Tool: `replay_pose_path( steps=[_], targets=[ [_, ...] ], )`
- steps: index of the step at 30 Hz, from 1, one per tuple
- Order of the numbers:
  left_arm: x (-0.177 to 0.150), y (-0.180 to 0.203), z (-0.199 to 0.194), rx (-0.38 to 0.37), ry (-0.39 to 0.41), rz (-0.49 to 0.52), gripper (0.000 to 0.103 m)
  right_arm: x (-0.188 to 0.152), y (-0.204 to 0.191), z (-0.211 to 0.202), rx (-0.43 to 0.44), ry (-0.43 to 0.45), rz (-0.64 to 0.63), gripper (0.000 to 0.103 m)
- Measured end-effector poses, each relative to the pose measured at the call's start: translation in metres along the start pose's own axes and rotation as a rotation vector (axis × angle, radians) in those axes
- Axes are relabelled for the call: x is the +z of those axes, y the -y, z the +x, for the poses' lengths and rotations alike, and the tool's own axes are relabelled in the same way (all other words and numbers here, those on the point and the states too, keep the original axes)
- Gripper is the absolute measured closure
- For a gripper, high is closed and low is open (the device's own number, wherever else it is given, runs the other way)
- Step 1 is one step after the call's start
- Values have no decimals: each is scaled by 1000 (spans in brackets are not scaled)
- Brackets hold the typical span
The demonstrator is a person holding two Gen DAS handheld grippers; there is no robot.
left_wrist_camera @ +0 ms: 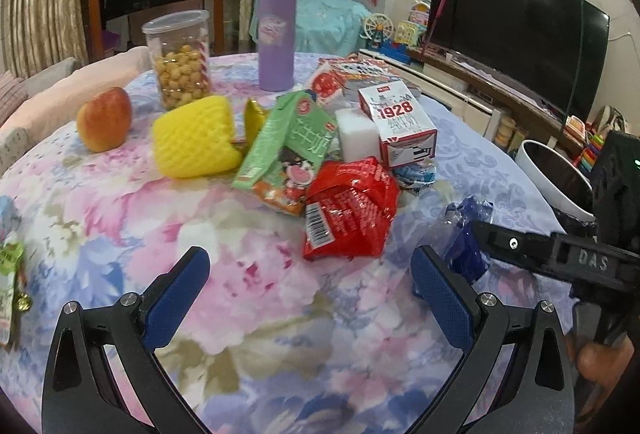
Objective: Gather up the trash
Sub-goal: 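Grasp the red chip bag with left tool while right tool grasps blue candy bag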
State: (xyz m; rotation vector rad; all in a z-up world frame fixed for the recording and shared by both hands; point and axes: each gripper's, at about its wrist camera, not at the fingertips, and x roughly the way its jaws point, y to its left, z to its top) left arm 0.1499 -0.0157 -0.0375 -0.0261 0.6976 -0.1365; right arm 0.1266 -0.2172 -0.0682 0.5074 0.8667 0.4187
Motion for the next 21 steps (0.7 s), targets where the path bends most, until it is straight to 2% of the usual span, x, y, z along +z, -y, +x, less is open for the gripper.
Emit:
replay_pose_path(
  steps=[5, 8, 10, 12, 16, 21],
  targets=[
    [6, 10, 19, -29, -48, 4, 18, -2, 5, -8, 32, 2, -1, 55],
    [7, 18, 29, -45, -79, 14, 38, 0, 11, -17, 23, 16, 8, 57],
    [7, 22, 36, -70, -105, 20, 73, 1, 18, -26, 23, 31, 22, 58],
    [6, 24, 37, -100, -121, 16, 91, 3, 24, -35, 19, 48, 32, 58],
    [4, 34, 22, -135, -92, 20, 97, 4, 35, -55, -2, 81, 31, 58],
    [2, 57, 3, -201, -72, 32, 99, 1, 44, -74, -26, 108, 30, 58]
  ],
)
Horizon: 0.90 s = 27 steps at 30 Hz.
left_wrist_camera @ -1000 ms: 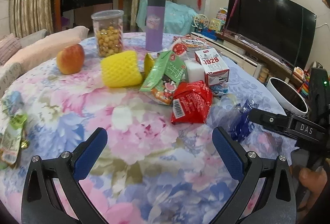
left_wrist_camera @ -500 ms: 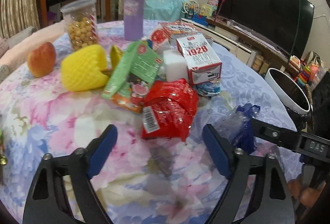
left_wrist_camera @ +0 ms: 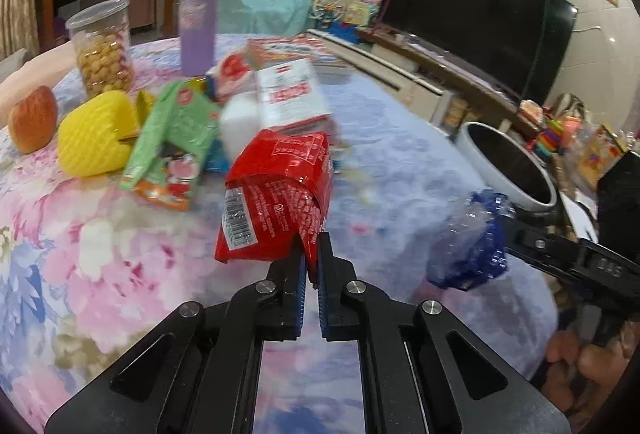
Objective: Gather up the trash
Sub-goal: 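Grasp the red chip bag with left tool while right tool grasps blue candy bag, then carry both bags over the trash bin and open both tools to drop them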
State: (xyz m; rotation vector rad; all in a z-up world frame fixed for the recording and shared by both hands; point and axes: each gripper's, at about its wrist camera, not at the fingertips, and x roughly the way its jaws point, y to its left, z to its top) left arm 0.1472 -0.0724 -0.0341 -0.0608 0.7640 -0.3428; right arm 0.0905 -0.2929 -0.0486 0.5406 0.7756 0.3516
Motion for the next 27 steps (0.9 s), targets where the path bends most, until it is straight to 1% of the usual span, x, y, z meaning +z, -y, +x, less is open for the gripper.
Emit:
replay_pose_path(
  steps=[7, 13, 27],
  targets=[
    [1, 41, -4, -80, 0, 44, 99, 6, 13, -23, -31, 52, 5, 58],
    [8, 70, 4, -134, -13, 86, 99, 14, 27, -46, -77, 99, 3, 58],
    [31, 137, 25, -229, -20, 180, 99, 40, 61, -97, -210, 216, -10, 58]
  ],
)
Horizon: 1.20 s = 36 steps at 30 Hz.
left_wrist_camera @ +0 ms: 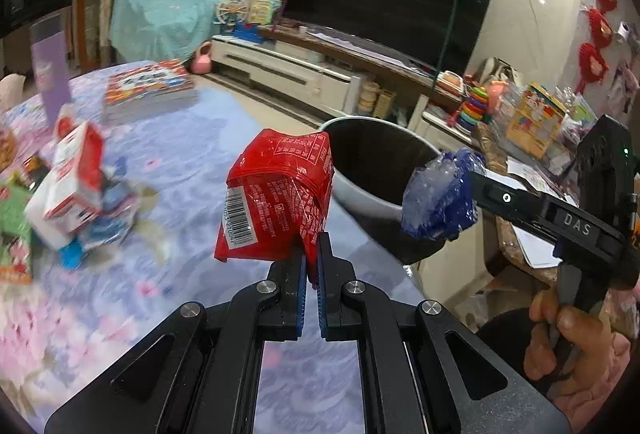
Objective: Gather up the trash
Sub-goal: 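Carry both bags over the trash bin and open both tools to drop them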
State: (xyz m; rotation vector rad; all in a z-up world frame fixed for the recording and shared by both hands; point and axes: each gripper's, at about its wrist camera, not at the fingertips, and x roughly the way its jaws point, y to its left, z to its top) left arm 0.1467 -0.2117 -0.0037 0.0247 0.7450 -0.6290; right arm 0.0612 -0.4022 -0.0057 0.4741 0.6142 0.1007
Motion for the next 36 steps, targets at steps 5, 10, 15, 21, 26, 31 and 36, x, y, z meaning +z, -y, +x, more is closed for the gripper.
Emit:
replay_pose_path(
  steps=[5, 10, 15, 21, 26, 31, 36],
  targets=[
    [12, 17, 18, -20, -10, 32, 99, 15, 15, 0, -50, 20, -16, 58],
    [22, 28, 34, -40, -24, 52, 99, 28, 33, 5, -86, 16, -24, 58],
    [39, 43, 51, -54, -33, 80, 99, 38, 47, 10, -106, 8, -19, 58],
    [54, 55, 74, -74, -61, 99, 99, 48, 65, 18, -109, -15, 9, 58],
    [60, 64, 90, -77, -78, 114, 99, 53, 71, 22, -110, -34, 19, 58],
    [62, 63, 102, -77, -100, 102, 99, 57, 72, 28, -113, -57, 7, 57],
    [62, 67, 104, -56, -86, 134, 85, 61, 73, 34, -110, -80, 12, 54]
  ],
)
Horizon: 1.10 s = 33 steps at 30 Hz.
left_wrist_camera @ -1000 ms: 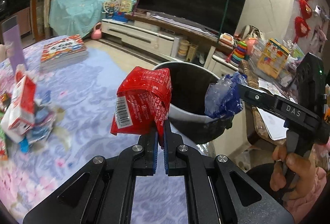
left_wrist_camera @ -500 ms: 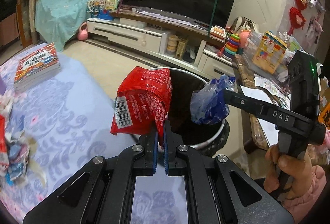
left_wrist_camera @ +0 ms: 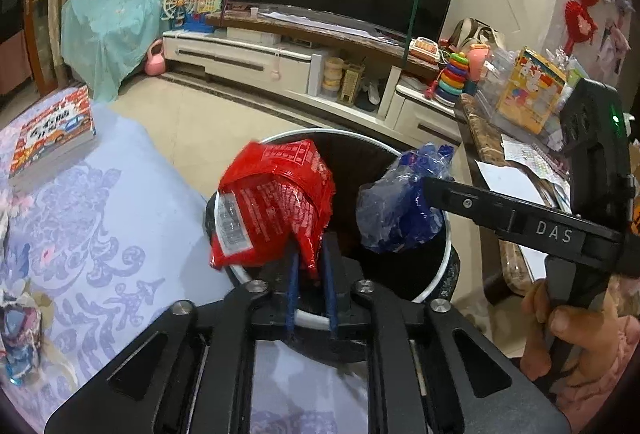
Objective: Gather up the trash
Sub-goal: 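Carry both bags over the trash bin and open both tools to drop them, then move both open tools back over the table toward the remaining items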
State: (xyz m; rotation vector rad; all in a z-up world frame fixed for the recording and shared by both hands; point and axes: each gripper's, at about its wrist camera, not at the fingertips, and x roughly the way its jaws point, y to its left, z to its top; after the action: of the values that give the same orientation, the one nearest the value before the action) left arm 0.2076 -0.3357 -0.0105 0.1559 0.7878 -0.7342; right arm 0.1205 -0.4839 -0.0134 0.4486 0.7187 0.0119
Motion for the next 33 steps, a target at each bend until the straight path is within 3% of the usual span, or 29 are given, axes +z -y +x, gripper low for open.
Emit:
replay_pose_path(
  steps=[3, 4, 6, 10, 21, 33],
  targets=[
    [-3, -1, -3, 19, 14, 6, 54, 1, 1, 4, 2, -20, 1, 45],
    [-4, -2, -6, 22, 22, 1, 52, 1, 1, 4, -2, -23, 2, 43],
    [-6, -6, -9, 19, 28, -15, 50, -1, 1, 2, -3, -20, 8, 28],
    [-14, -15, -20, 27, 39, -49, 47, -2, 1, -5, 4, -2, 24, 26],
    [-59, -52, -61, 97, 74, -168, 43, -25, -25, -24, 39, 56, 33, 6],
    [-114, -104, -107, 201, 83, -289, 40, -59, -79, -7, 132, 9, -12, 5]
  ],
)
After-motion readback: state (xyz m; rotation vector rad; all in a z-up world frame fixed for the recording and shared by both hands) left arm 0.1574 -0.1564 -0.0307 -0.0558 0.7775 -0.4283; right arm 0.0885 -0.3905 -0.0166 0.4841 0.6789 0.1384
